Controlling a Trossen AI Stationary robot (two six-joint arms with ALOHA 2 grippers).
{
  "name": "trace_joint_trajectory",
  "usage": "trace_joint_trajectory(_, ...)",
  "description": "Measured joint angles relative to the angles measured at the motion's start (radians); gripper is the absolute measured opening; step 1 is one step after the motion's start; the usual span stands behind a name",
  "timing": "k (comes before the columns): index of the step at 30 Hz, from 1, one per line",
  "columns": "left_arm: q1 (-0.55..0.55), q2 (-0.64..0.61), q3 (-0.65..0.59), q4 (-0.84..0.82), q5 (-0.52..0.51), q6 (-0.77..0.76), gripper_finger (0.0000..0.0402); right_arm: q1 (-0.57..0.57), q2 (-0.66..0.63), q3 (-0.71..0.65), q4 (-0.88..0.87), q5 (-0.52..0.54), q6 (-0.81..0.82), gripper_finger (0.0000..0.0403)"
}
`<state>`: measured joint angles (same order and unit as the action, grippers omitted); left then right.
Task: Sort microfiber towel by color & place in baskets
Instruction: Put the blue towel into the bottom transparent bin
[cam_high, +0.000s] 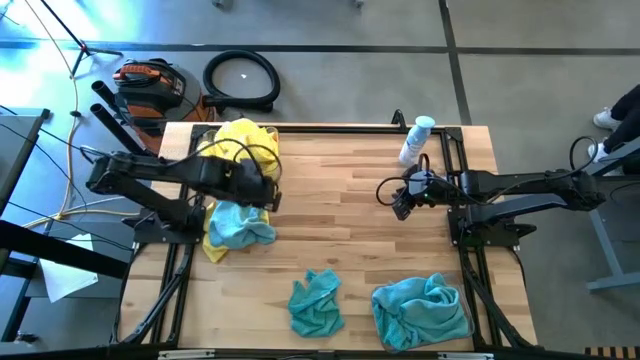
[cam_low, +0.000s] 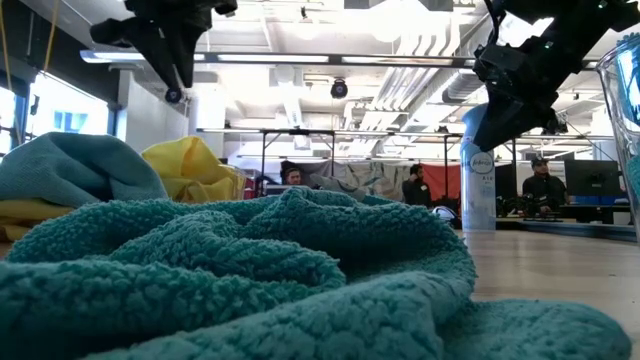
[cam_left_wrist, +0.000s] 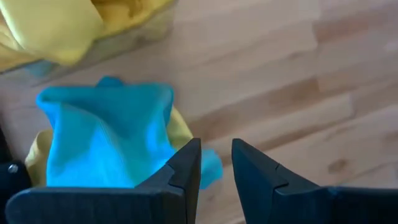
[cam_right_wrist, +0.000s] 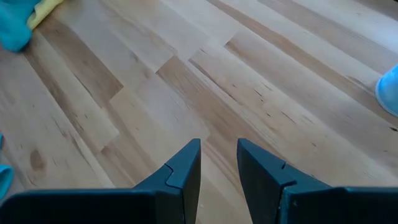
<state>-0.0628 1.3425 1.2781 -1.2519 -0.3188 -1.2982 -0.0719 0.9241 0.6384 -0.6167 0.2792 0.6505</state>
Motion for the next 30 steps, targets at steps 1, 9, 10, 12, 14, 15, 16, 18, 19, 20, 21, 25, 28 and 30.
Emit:
trace_joint_trajectory(1, -0.015, 0.007, 0.000, -0.005, 0.004, -0.001, 0.0078, 0.000, 0.000, 0.000, 0.001, 0.000, 0.000, 0.0099)
trace_joint_trajectory(9, -0.101, 0.056, 0.000, -0.042, 0.053, 0.196, 0.0078, 0.018, 0.000, 0.000, 0.164, -0.042, -0.190, 0.0099)
trace_joint_trajectory(10, -0.111, 0.061, 0.000, -0.041, 0.049, 0.226, 0.0078, 0.030, 0.000, 0.000, 0.208, -0.075, -0.233, 0.0099)
trace_joint_trajectory(12, -0.131, 0.071, -0.005, -0.015, 0.028, 0.287, 0.0078, 0.061, 0.004, 0.001, 0.300, -0.117, -0.279, 0.0099)
trace_joint_trajectory(14, -0.154, 0.072, -0.022, 0.034, -0.011, 0.364, 0.0078, 0.104, 0.020, 0.016, 0.344, -0.131, -0.310, 0.0099)
trace_joint_trajectory(15, -0.163, 0.070, -0.034, 0.068, -0.020, 0.395, 0.0078, 0.129, 0.036, 0.035, 0.351, -0.126, -0.318, 0.0099)
trace_joint_trajectory(16, -0.168, 0.066, -0.048, 0.102, -0.024, 0.420, 0.0078, 0.154, 0.054, 0.057, 0.352, -0.114, -0.320, 0.0099)
trace_joint_trajectory(18, -0.178, 0.062, -0.070, 0.115, -0.025, 0.445, 0.0078, 0.207, 0.105, 0.110, 0.349, -0.077, -0.319, 0.0099)
trace_joint_trajectory(19, -0.183, 0.062, -0.078, 0.115, -0.024, 0.456, 0.0078, 0.231, 0.135, 0.138, 0.346, -0.058, -0.319, 0.0099)
trace_joint_trajectory(20, -0.188, 0.062, -0.087, 0.119, -0.025, 0.471, 0.0078, 0.254, 0.170, 0.170, 0.336, -0.039, -0.319, 0.0099)
trace_joint_trajectory(21, -0.193, 0.062, -0.097, 0.121, -0.025, 0.487, 0.0078, 0.272, 0.213, 0.207, 0.330, -0.025, -0.319, 0.0099)
trace_joint_trajectory(25, -0.227, 0.045, -0.145, 0.122, -0.015, 0.545, 0.0078, 0.321, 0.398, 0.387, 0.204, 0.008, -0.265, 0.0099)
trace_joint_trajectory(28, -0.258, 0.017, -0.184, 0.123, 0.003, 0.568, 0.0078, 0.342, 0.546, 0.543, 0.049, 0.000, -0.204, 0.0100)
trace_joint_trajectory(30, -0.279, -0.010, -0.213, 0.120, 0.005, 0.568, 0.0078, 0.359, 0.639, 0.648, -0.035, 0.000, -0.176, 0.0109)
